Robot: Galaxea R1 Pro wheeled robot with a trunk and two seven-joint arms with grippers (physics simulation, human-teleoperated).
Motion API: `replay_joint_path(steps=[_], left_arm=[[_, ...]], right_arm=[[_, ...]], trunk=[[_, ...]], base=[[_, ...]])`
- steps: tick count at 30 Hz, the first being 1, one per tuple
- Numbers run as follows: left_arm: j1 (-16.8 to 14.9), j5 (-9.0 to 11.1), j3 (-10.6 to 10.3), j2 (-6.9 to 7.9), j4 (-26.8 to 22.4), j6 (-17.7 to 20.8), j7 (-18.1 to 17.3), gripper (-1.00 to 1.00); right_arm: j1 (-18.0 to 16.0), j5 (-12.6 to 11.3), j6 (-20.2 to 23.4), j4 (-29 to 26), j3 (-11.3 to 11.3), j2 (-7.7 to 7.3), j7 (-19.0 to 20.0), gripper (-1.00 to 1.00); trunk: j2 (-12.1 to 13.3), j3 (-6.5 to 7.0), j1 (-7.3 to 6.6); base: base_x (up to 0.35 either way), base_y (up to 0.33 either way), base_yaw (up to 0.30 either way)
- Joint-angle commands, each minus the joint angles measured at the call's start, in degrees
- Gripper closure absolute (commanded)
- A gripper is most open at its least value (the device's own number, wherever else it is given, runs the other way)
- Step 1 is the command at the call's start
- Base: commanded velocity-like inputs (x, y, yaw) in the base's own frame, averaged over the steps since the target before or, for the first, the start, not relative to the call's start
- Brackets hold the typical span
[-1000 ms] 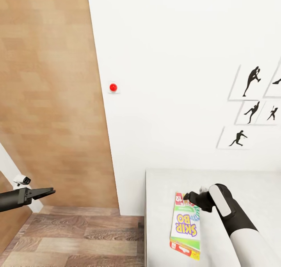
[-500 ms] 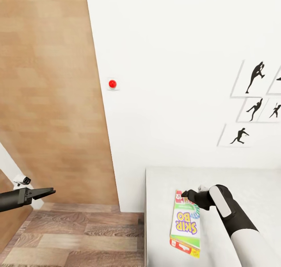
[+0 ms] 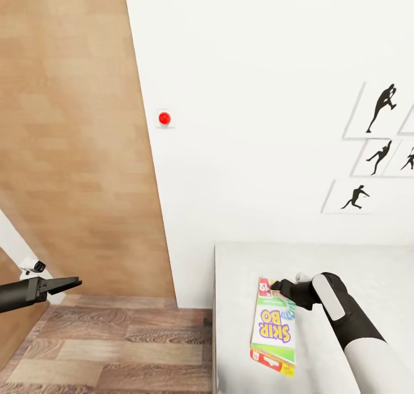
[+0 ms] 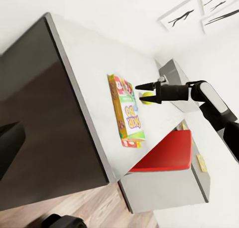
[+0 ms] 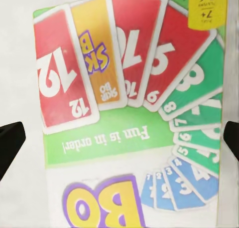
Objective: Put all the toys in the child's room - the three board games (two on the bed and one on the table), the two jigsaw puzzles on the table, and the tennis ball on the table - inside the toy box on the table in the child's room.
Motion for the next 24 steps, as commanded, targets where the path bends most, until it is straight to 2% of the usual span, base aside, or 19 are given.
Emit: replay_joint_path(steps=[1, 10, 24], left_arm=[[0.0, 0.0, 0.0, 0.02, 0.0, 0.6, -0.2, -1.00], [-0.1, 0.0, 0.0, 0.02, 0.0, 0.6, -0.2, -1.00], [0.0, 0.0, 0.0, -0.62, 0.0, 0.6, -0.2, -1.00]], right_arm=[[0.0, -0.7, 0.2, -0.1, 0.0, -0.17, -0.5, -1.00], [0.0, -0.9, 0.1, -0.1, -0.1, -1.13, -0.5, -1.00], [0.0, -0.6, 0.0, -0.1, 0.0, -1.25, -0.5, -1.00]], trunk=[[-0.1, -0.22, 0.03], [-0.1, -1.06, 0.03], [-0.1, -1.59, 0.03]], base=[[0.000, 0.000, 0.000], [0.000, 0.000, 0.000], [0.000, 0.000, 0.000]])
